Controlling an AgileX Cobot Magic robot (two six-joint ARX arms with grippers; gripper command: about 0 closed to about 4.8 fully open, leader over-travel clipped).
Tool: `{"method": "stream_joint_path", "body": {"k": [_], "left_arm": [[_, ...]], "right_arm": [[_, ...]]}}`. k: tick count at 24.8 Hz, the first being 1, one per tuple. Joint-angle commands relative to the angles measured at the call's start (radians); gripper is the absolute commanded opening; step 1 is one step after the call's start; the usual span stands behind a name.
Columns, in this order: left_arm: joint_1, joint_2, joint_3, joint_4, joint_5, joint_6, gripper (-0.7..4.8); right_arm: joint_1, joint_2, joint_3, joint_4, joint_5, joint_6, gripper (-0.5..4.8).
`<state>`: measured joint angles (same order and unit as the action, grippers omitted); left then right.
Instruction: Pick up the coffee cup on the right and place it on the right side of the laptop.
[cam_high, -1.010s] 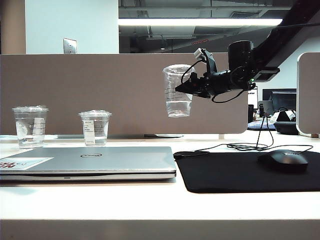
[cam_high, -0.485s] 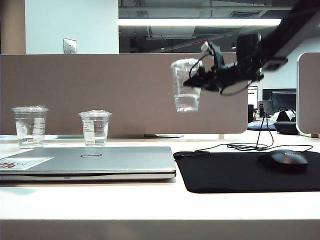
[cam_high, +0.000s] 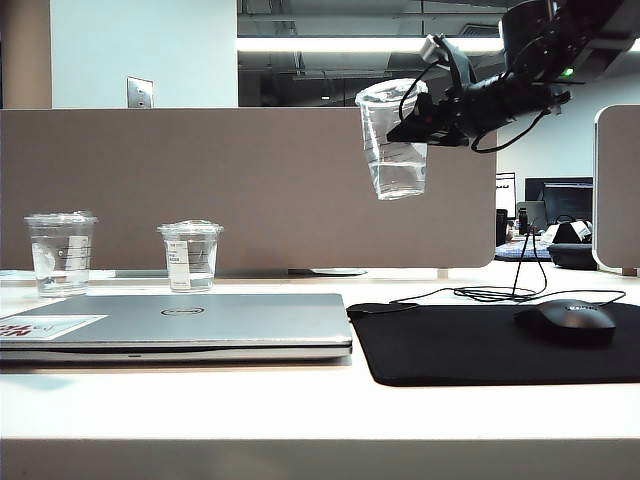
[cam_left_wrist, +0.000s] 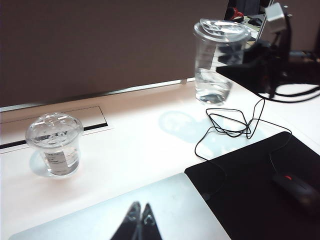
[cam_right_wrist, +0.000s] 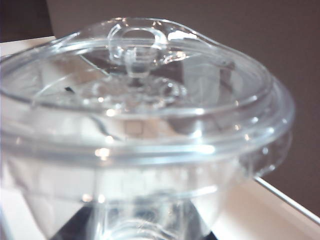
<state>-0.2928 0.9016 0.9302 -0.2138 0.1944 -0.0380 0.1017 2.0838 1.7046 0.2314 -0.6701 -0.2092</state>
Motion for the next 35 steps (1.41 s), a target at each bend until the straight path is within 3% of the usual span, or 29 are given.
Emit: {"method": "stream_joint_path", "body": {"k": [1, 8, 16, 24, 35], "left_arm": [[0.000, -0.002, 0.002, 0.010, 0.002, 0.004, -0.05], [0.000, -0.002, 0.002, 0.010, 0.002, 0.004, -0.05], [0.000, -0.002, 0.002, 0.010, 0.004, 0.004, -0.05], [0.000, -0.002, 0.002, 0.010, 0.004, 0.004, -0.05], [0.000, -0.002, 0.002, 0.011, 0.004, 0.004, -0.05]], "right_arm": [[0.001, -0.078, -0.114, 0.113, -0.005, -0.001, 2.34], [0.001, -0.288, -0.468, 0.324, -0.005, 0.066, 2.34], [0.002, -0.342, -0.716, 0.526, -0.003, 0.135, 2.34], [0.010, -0.342, -0.907, 0.717, 0.000, 0.158, 2.34], [0.048, -0.294, -0.978, 0.752, 0.021, 0.176, 2.34]]}}
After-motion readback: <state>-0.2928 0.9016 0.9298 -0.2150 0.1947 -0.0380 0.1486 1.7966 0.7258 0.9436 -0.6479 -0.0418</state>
